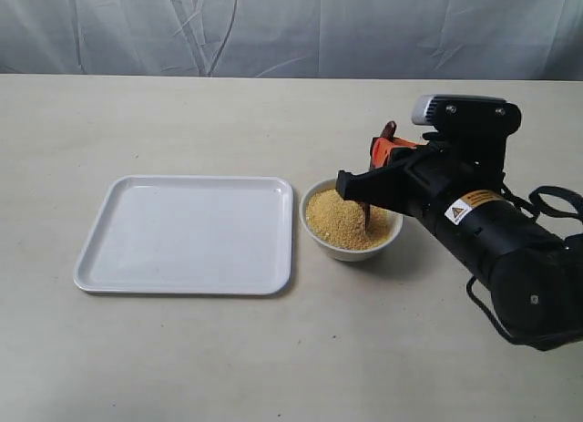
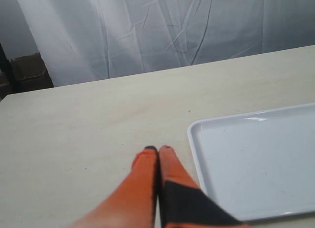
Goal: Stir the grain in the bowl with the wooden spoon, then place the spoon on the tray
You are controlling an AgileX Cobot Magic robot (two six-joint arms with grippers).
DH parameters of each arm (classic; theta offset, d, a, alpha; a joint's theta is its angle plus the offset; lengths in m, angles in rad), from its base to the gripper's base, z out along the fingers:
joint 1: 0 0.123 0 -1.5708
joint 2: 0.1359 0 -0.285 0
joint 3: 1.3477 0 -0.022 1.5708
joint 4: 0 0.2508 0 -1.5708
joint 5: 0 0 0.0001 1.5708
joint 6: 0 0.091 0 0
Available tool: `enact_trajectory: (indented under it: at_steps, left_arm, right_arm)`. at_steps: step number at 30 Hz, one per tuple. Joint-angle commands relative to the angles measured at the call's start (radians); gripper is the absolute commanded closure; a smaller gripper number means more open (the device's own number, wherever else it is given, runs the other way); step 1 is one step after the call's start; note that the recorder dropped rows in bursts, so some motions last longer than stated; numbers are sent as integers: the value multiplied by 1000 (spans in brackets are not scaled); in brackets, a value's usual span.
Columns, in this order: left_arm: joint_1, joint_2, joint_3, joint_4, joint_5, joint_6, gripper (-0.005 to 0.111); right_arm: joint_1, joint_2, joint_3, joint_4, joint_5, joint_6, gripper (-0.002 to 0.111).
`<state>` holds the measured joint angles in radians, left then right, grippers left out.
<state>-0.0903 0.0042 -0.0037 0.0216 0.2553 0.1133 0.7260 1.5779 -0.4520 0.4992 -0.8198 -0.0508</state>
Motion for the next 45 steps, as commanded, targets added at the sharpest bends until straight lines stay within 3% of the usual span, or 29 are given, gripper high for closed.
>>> enact_trajectory:
  at_steps: [1, 9, 18, 24, 28, 34, 40, 45]
  left_arm:
    - [-1, -4, 4, -2, -9, -1, 107]
    - [-1, -4, 4, -4, -9, -1, 107]
    - [-1, -4, 4, -4, -9, -1, 107]
    - [-1, -4, 4, -2, -9, -1, 107]
    - [-1, -4, 4, -2, -9, -1, 107]
    - [-1, -4, 4, -2, -9, -1, 107]
    - [-1, -4, 4, -2, -9, -1, 107]
    - [-1, -4, 4, -2, -9, -1, 107]
  right_arm:
    - [2, -68, -1, 6, -13, -74, 109]
    - [2, -105, -1, 138, 20, -268, 109]
    - [2, -10, -1, -28, 18, -33, 109]
    - [2, -134, -1, 1, 61, -58, 109]
    - [2, -130, -1, 98, 79, -263, 109]
    - [2, -238, -10, 96, 55, -256, 109]
    - [2, -291, -186, 66, 425, -208, 109]
    - [2, -161, -420, 63, 712, -108, 109]
